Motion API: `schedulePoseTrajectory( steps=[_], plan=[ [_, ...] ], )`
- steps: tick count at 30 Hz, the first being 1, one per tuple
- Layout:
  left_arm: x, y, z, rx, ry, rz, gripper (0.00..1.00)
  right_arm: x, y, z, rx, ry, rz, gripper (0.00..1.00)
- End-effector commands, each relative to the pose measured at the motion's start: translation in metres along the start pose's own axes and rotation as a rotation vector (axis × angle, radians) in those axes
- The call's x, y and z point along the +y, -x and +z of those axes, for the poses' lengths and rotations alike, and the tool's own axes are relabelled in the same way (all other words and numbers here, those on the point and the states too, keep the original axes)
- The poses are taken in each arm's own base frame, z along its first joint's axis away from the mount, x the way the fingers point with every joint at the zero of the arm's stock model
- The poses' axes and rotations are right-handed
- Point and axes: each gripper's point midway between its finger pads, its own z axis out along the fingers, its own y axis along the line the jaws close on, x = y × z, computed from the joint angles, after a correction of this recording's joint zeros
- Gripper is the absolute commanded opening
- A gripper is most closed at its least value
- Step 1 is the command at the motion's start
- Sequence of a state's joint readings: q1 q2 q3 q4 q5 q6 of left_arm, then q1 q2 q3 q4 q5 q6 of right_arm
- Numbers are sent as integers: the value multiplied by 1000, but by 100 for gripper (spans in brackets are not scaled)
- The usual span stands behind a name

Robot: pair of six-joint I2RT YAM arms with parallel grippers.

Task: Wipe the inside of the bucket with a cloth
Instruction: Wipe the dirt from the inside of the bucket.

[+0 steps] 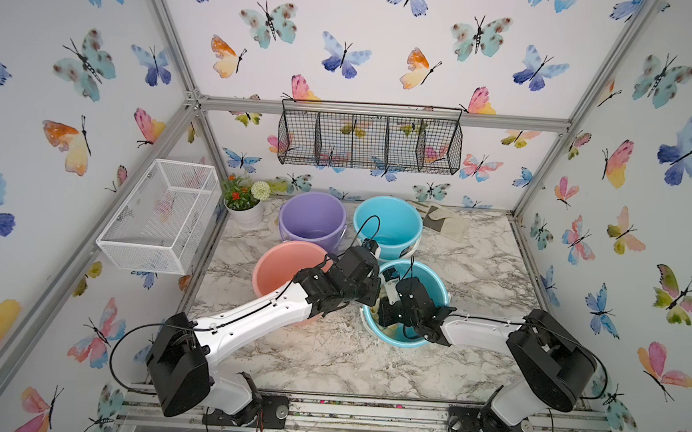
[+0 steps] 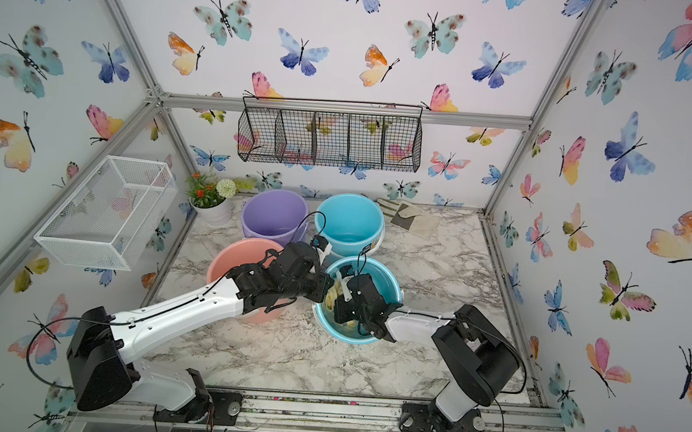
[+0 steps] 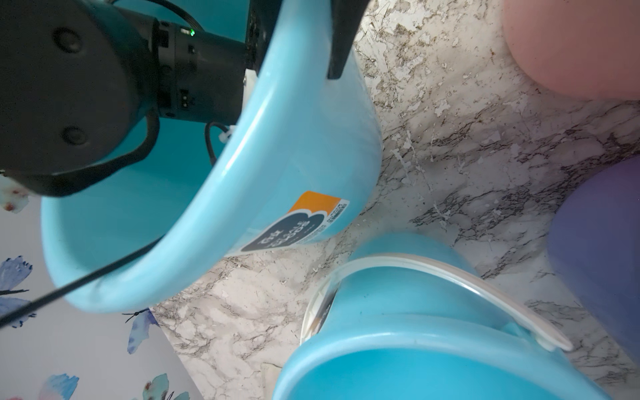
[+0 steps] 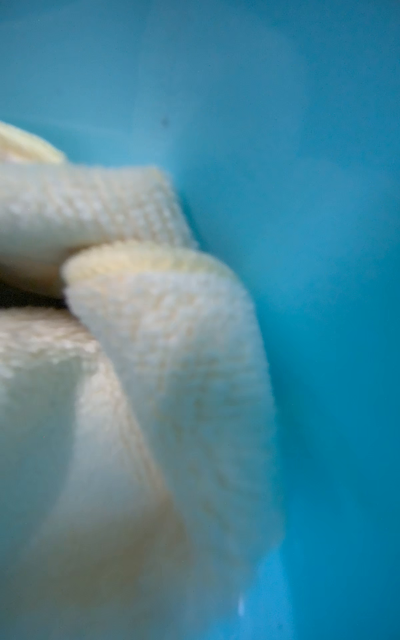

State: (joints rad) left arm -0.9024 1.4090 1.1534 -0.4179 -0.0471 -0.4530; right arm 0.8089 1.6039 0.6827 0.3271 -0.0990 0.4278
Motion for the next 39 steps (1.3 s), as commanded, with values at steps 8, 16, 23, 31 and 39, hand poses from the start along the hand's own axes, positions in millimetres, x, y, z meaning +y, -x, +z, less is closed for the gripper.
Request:
schedulePoseTrajectory(
  steps=[8, 16, 23, 31, 39],
  plan=[
    [-7, -24, -1, 99, -56, -34, 0, -32, 64, -7, -216, -283, -148, 2],
    [-4, -32, 3, 121, -44, -34, 0, -46, 65, -28, -243, -378, -220, 2],
    [-2, -29, 1, 116, -30, -39, 0, -72, 58, -34, -127, -556, -286, 2],
    [3, -21, -6, 83, 7, -32, 0, -97, 14, -51, 143, -682, -298, 2],
    [7, -17, -9, 62, 29, -30, 0, -89, -41, -60, 477, -614, -203, 2]
  ],
)
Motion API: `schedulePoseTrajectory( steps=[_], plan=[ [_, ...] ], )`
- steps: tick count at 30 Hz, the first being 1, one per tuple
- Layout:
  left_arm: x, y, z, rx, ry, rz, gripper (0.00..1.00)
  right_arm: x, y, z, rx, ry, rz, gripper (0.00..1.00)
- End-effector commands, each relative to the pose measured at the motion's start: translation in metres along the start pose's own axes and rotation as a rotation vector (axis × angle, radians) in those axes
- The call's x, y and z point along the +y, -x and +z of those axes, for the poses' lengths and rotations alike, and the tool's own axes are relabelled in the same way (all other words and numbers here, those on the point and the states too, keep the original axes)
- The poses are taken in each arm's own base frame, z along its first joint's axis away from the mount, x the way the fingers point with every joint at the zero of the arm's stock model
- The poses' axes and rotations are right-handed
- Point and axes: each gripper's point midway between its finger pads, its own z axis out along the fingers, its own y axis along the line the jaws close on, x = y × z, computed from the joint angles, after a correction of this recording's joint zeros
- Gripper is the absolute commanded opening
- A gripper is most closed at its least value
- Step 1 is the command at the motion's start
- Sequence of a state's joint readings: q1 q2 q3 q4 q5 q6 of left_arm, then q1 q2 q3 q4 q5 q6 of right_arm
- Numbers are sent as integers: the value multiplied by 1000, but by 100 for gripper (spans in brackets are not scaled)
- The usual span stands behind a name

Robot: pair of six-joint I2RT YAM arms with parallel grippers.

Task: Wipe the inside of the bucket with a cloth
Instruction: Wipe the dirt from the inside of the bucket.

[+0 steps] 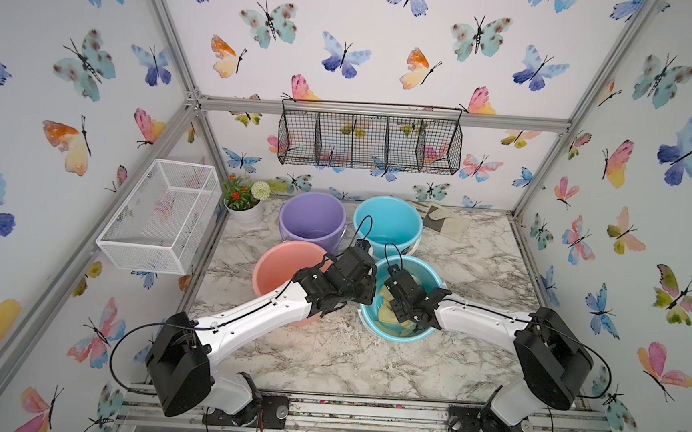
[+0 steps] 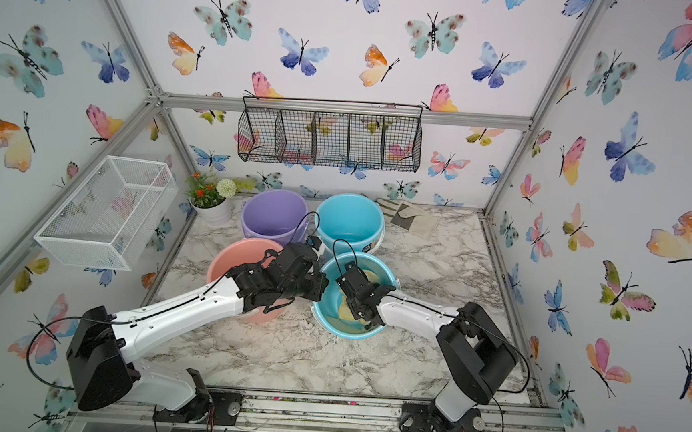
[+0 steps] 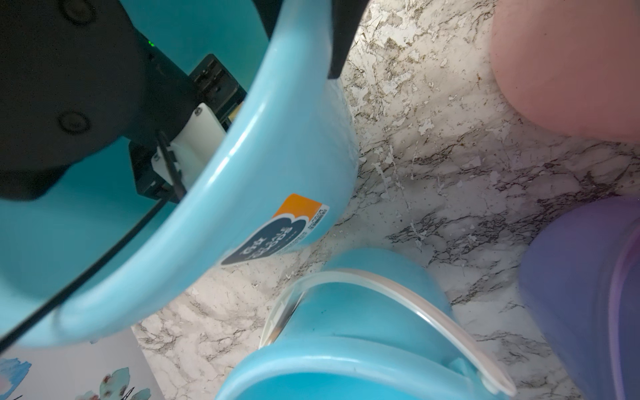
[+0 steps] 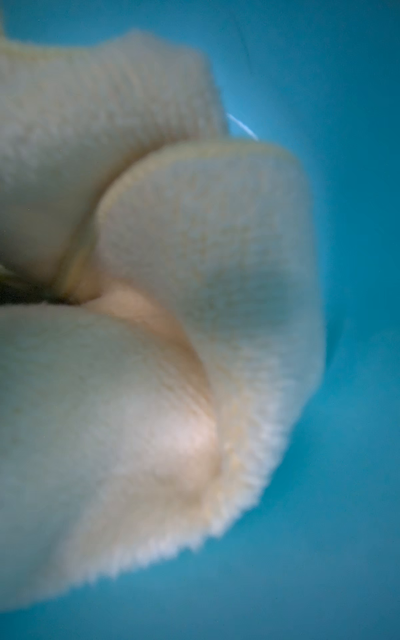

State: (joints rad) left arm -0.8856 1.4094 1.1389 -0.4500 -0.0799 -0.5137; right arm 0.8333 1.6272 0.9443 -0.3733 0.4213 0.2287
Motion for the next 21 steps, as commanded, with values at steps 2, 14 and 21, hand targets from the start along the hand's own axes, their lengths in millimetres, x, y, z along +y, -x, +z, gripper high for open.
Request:
schedulePoseTrajectory(
  steps=[2, 14, 21],
  plan=[
    [-9, -10, -12, 43, -31, 41, 0, 15, -45, -5, 263, 108, 27, 2],
    [-11, -13, -7, 54, -43, 36, 0, 111, -22, -55, 296, 730, 109, 2],
    [-12, -16, -4, 64, -51, 32, 0, 126, 26, -71, 32, 882, 197, 2]
  ],
)
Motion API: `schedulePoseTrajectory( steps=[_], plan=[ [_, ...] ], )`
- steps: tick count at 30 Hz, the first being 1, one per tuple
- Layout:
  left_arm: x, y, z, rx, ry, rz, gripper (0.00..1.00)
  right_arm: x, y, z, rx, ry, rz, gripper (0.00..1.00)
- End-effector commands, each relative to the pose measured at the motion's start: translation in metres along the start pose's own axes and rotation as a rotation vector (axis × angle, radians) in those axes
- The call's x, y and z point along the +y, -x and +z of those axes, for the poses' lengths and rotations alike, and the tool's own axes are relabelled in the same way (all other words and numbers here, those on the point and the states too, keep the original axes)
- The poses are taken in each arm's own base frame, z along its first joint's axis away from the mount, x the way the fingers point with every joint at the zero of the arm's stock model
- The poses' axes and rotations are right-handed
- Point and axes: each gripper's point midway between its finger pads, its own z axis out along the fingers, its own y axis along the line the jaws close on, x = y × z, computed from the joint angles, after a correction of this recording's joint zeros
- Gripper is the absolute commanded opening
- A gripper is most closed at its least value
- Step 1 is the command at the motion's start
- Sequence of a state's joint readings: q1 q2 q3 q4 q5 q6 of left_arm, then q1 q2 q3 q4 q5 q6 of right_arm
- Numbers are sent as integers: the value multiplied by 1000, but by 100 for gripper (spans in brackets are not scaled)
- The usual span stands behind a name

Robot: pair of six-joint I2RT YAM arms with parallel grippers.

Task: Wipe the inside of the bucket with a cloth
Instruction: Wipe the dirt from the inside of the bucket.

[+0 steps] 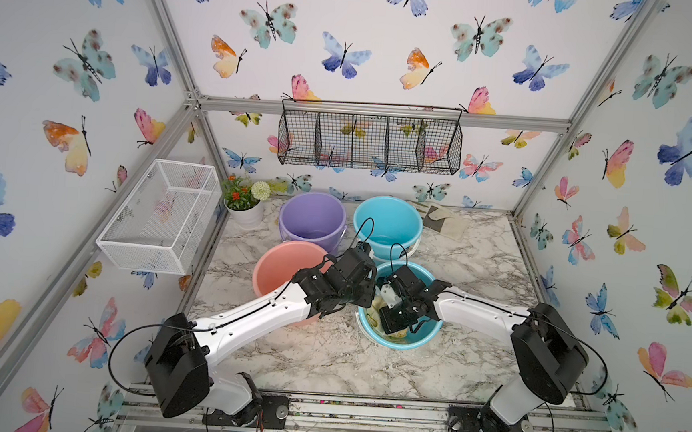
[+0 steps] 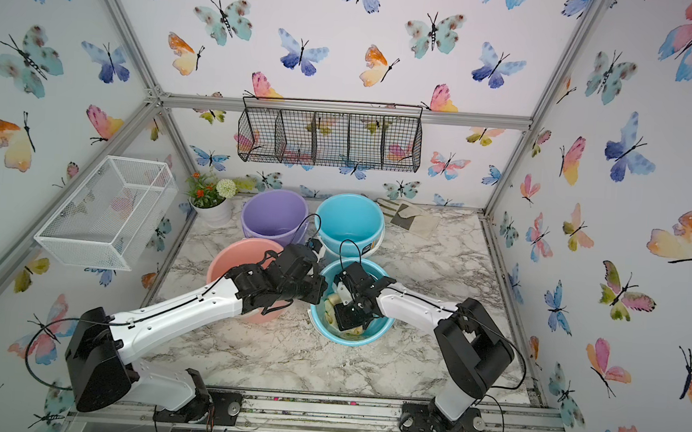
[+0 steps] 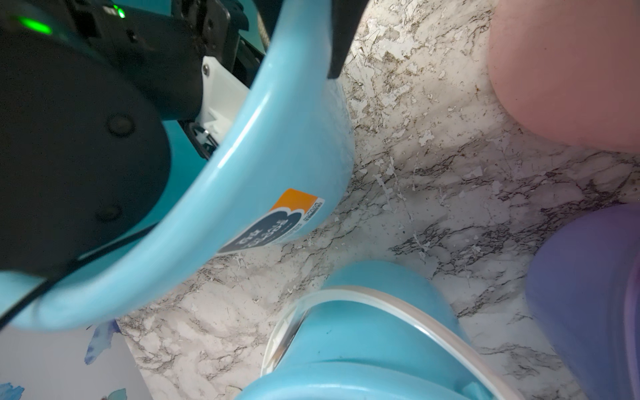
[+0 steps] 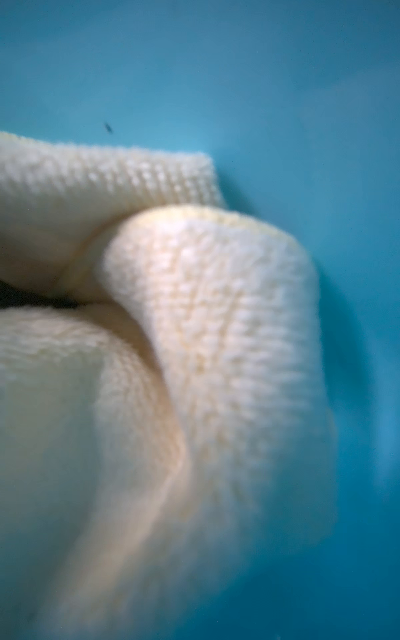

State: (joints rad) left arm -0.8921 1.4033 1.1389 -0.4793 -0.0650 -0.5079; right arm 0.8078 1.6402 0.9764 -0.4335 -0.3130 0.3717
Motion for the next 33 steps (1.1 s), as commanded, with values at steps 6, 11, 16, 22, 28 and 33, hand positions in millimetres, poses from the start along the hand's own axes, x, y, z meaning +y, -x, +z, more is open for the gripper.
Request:
schedulePoseTrajectory(
  steps=[6, 11, 16, 22, 28, 33],
  plan=[
    [-13, -10, 0, 43, -59, 16, 0, 29, 68, -25, -408, 128, -43, 2],
    [-14, -13, 1, 48, -71, 9, 0, 7, 90, -37, -584, -1, -61, 2],
    [-15, -15, 2, 53, -78, 8, 0, -6, 108, -45, -693, -106, -119, 2],
    [-15, -16, 2, 57, -81, 11, 0, -31, 115, -47, -758, -274, -158, 2],
    [-15, -16, 1, 56, -84, 12, 0, -53, 114, -53, -768, -440, -208, 2],
    [-15, -15, -1, 52, -81, 16, 0, -88, 108, -57, -662, -687, -214, 2]
  ],
)
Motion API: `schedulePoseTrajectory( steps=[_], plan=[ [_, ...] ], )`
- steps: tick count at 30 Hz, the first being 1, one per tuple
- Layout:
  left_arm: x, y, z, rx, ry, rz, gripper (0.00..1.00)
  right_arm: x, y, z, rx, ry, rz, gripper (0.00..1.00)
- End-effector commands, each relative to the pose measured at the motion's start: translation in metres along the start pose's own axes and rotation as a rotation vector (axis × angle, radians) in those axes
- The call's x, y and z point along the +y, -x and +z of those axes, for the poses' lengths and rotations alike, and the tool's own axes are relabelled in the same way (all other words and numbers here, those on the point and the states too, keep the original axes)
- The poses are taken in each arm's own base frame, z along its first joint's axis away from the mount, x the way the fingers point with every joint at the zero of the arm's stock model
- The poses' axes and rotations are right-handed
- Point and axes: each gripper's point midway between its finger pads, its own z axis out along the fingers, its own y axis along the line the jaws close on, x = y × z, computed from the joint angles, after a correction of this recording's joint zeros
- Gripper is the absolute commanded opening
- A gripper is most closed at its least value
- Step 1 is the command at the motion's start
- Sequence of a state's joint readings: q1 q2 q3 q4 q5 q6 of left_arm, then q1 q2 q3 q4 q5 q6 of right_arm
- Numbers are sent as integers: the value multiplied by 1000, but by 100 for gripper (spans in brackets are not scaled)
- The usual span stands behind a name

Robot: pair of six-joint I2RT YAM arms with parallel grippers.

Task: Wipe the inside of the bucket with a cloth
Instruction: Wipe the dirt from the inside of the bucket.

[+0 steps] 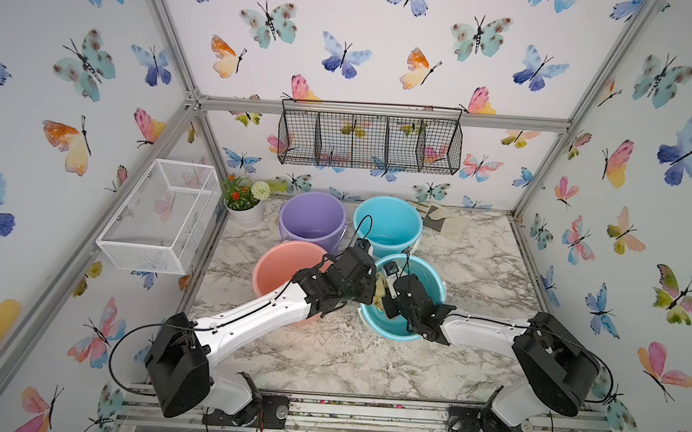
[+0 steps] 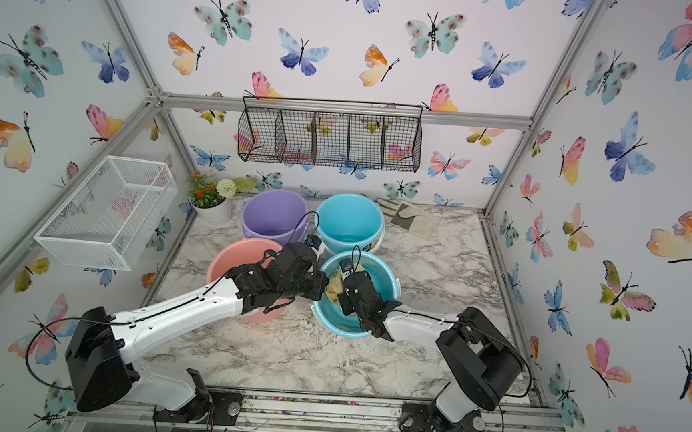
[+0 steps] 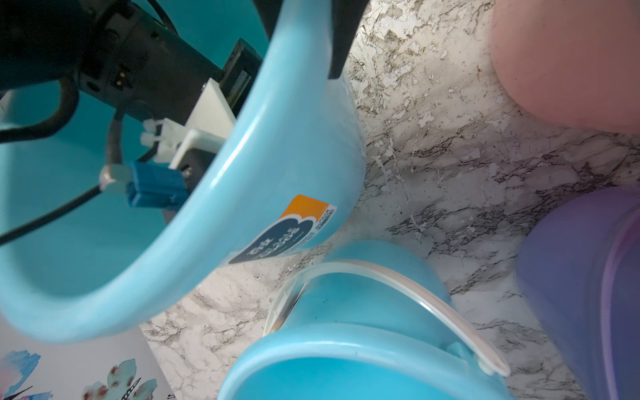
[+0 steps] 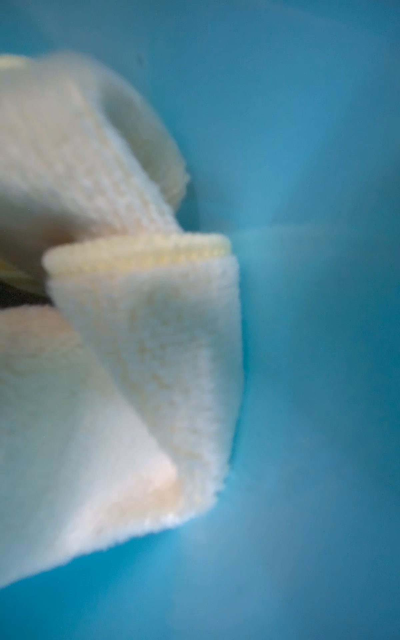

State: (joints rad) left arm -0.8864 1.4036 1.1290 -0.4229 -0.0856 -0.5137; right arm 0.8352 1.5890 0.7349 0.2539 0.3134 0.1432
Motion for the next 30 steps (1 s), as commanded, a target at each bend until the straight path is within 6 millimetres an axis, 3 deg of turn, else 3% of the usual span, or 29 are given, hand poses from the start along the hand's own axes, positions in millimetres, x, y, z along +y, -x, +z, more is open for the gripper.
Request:
schedulePoseTrajectory(
  steps=[1, 8, 11, 18, 22, 26, 30],
  plan=[
    [-15, -25, -5, 102, -80, 27, 0, -43, 12, 3, 16, -257, -60, 2],
    [-13, -24, -6, 94, -69, 28, 0, -69, -19, -9, 281, -425, -131, 2],
    [-12, -23, -7, 91, -63, 32, 0, -71, -34, -19, 404, -434, -133, 2],
    [-12, -21, -7, 91, -59, 38, 0, -31, -101, -33, 802, -177, -134, 2],
    [-12, -20, -9, 89, -57, 37, 0, 4, -125, -46, 924, 41, -60, 2],
    [-12, -21, -8, 91, -56, 38, 0, 48, -100, -51, 854, 336, 80, 2],
    [-13, -21, -7, 95, -59, 34, 0, 71, -60, -48, 715, 496, 163, 2]
  ],
)
